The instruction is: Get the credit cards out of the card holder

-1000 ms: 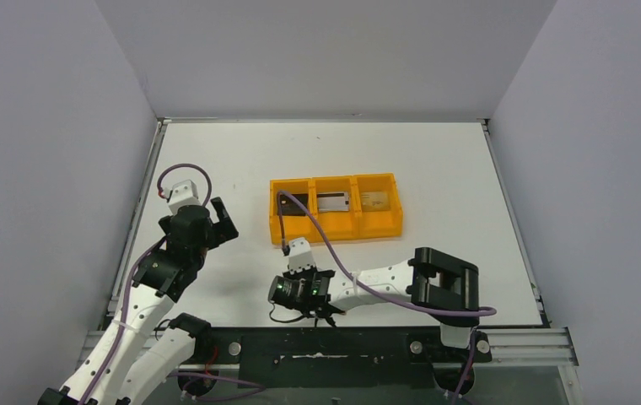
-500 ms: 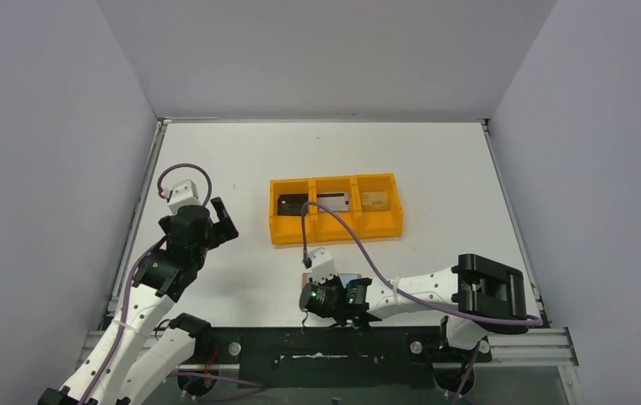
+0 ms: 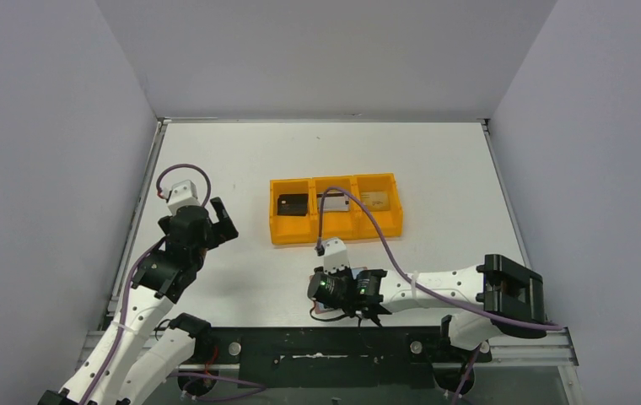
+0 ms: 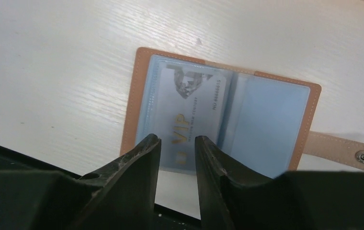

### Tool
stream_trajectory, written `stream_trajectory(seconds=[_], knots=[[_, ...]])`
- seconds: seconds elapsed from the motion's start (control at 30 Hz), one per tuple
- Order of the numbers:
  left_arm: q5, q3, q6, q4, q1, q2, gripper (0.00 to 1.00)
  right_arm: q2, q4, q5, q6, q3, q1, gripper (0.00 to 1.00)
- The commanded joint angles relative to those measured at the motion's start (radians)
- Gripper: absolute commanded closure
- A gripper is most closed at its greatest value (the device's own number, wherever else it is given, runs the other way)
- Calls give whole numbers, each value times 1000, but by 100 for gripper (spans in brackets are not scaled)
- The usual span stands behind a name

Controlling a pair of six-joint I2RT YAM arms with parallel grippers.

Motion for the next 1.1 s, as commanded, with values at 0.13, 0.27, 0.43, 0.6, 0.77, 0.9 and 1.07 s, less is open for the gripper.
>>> stream_trajectory(seconds=[0.13, 0.27, 0.43, 0.6, 0.77, 0.9, 1.07], knots=[[5, 16, 18, 52, 5, -16, 8, 125, -65, 100, 150, 138, 24, 61], [4, 15, 19, 50, 5, -21, 8, 206, -94, 97, 190, 147, 24, 62], [0, 16, 18, 49, 5, -27, 8, 242, -87, 79, 195, 144, 29, 75], [1, 15, 18, 48, 4, -27, 8, 202, -37, 76, 160, 132, 30, 88], [1, 15, 19, 48, 5, -22, 8, 143, 28, 66, 119, 115, 27, 98], [3, 15, 18, 50, 5, -20, 8, 110, 72, 40, 100, 99, 16, 100], [18, 13, 18, 53, 5, -11, 8, 60, 135, -15, 100, 53, -16, 99]])
